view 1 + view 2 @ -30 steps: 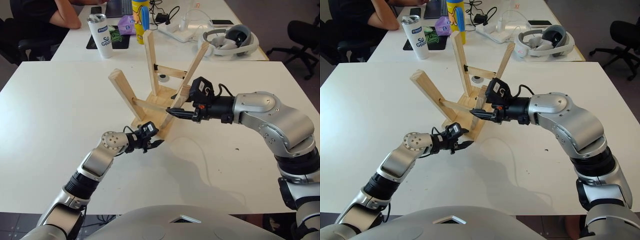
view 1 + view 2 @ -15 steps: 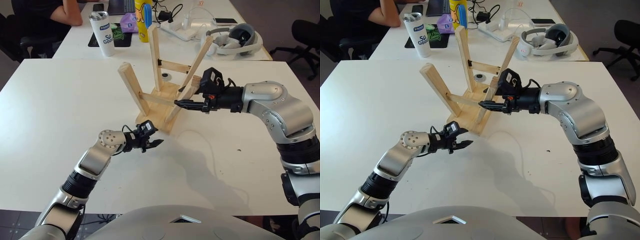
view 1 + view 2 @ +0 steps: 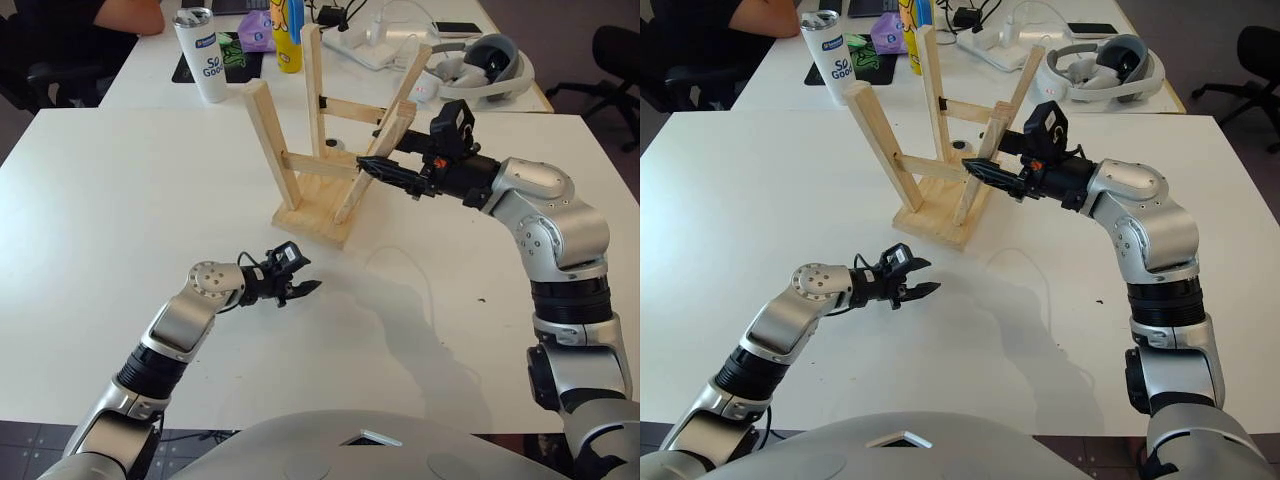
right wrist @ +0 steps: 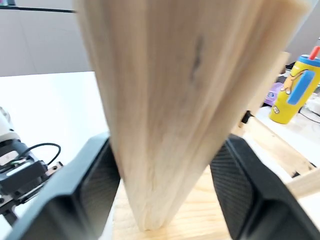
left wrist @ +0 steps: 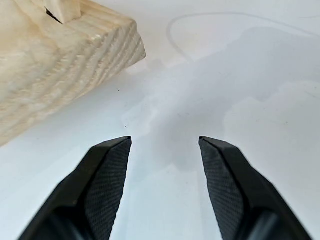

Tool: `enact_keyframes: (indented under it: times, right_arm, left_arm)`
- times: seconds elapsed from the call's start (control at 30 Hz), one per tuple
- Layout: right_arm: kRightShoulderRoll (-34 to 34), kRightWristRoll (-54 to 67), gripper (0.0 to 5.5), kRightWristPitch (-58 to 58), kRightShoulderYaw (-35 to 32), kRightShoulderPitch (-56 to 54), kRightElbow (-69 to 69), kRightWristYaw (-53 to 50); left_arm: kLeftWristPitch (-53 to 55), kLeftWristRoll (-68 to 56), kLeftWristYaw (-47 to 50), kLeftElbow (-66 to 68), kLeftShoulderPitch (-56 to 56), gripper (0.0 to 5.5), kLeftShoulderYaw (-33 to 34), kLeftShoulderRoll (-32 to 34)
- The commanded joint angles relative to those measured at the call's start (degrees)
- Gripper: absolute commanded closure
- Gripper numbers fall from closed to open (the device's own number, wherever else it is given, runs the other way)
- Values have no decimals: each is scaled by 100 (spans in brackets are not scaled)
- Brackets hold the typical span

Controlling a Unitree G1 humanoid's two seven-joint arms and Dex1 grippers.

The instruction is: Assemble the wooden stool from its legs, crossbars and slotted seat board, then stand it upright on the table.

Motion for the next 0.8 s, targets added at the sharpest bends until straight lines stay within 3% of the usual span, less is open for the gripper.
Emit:
enact_keyframes:
  times: [0.03,0.13,0.37,0.47,0.6,0.7,0.8]
  right_arm:
    - [-201,-367,233,-145,126,271,-124,93]
    - [-264,-496,233,-246,26,392,-74,98]
    - [-357,156,233,-241,-1214,756,-213,82]
    - [-432,171,233,-256,-1292,854,-227,150]
    - [-470,1043,233,441,-1745,1068,-669,180]
    - [-938,1613,233,1164,-2091,1794,-914,556]
    - [-1383,1598,233,1537,-1986,2969,-1075,1030]
  left_arm:
    - [27,-37,-94,-43,-100,296,97,139]
    - [18,-41,-128,-52,-90,296,106,198]
    - [-45,-72,-87,-19,11,296,289,303]
    - [-105,-58,-43,23,105,296,400,358]
    - [-164,-42,-9,11,163,296,455,380]
    - [-208,-119,88,-2,167,296,575,275]
    - [-86,-317,137,-240,292,296,630,128]
